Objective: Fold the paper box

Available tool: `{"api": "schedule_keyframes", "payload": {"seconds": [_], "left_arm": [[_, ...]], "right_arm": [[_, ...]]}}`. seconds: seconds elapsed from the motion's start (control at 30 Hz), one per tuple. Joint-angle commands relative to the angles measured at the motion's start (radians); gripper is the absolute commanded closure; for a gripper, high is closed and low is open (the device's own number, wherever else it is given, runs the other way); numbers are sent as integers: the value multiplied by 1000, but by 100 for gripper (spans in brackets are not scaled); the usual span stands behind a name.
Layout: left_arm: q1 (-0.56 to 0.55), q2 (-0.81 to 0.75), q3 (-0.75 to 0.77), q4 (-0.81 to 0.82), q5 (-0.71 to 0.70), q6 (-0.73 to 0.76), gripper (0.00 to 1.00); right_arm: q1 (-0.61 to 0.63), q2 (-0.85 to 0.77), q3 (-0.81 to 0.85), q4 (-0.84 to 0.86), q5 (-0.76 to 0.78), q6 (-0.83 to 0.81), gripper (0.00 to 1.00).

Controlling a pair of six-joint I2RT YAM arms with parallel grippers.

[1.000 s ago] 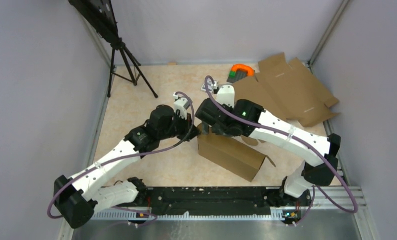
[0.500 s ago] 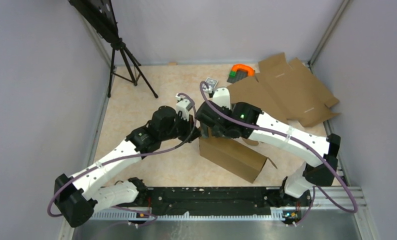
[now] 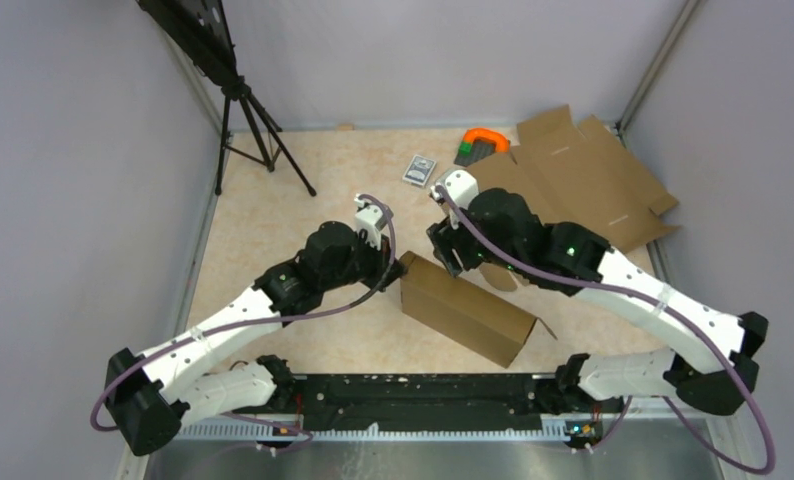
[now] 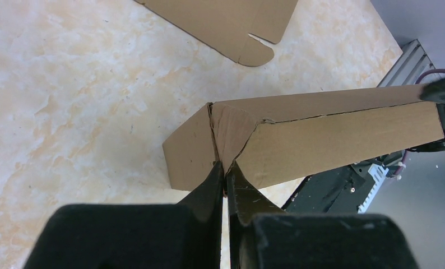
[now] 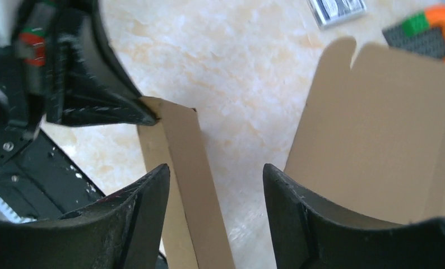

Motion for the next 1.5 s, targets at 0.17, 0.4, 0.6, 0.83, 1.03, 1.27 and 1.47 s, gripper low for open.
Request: {"api": "schedule_keyframes", "payload": {"seconds": [0.17,0.4,0.6,0.83,1.03,1.27,1.47], "left_arm": [[-8,-13,-17,19,-2,17,97],[-8,-15,-15,21,6,21,97],[-8,-16,-13,20,9,25,97],[-9,-12,-15,26,18,22,98],[-9,-13,-16,30,27,20,97],[-10,-43,-9,24,25,7,65],[-9,-45,39,-7,-4,25,81]], "right_arm": [[-8,-55,-99,277,-237,-229,47],[-6,5,-100,274,-310,-244,52],[29,33,-126,289,-227,-280,62],[49,20,-205,352,-144,-311,81],[72,23,-240,390,-97,-335,93],[84,2,-262,385,-84,-357,100],[83,-31,-290,393,-87,-357,100]]}}
